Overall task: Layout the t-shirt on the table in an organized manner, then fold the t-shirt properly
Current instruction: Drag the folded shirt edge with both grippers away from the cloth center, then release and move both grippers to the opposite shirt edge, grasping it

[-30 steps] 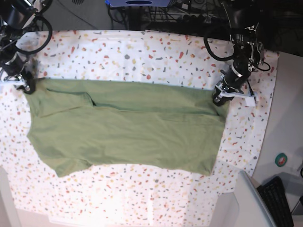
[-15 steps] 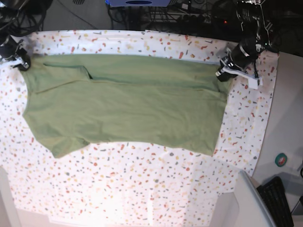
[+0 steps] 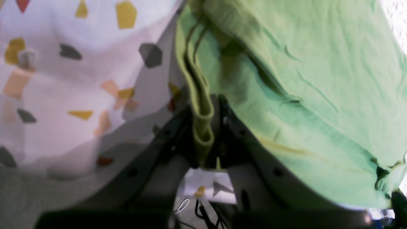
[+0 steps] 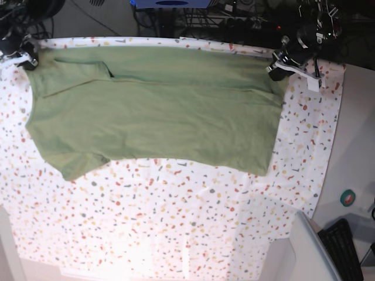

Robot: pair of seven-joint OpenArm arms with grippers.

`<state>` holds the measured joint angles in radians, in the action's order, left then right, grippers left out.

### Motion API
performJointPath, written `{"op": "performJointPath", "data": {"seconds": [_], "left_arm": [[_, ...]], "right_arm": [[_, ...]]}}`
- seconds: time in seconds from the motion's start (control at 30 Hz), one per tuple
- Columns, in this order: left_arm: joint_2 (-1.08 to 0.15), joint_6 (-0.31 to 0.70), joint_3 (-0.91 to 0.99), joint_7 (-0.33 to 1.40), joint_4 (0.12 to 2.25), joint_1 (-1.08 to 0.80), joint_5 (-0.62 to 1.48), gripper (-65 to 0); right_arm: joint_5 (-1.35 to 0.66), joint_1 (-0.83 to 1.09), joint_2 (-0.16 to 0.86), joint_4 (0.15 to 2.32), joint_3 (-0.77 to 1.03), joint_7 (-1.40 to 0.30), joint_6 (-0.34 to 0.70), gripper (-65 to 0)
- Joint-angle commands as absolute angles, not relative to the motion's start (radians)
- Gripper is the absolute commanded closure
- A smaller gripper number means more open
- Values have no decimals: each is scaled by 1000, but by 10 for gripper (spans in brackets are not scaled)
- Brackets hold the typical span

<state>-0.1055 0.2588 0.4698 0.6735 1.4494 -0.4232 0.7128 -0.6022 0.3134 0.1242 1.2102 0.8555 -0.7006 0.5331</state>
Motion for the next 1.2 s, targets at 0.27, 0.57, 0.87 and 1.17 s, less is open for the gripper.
{"op": "performJointPath", "data": {"seconds": [0.27,0.57,0.87,1.17], "left_arm": [[-124,260,476,657,1468,-427,725,-145],[-124,260,647,657,1471,-415,727,-502],[-260,260,470,661,1504,-315,723,-331],[-280,260,381,661,1460,-245,723,0]], "right_arm": [[-619,346,136,1311,883,-797,539,-168],[-611,340,93,1457,995,-794,542,-189],[-610,62,351,1231,536,-591,538,-189],[-610,-360,461,659,116,-334,429,-249]]}}
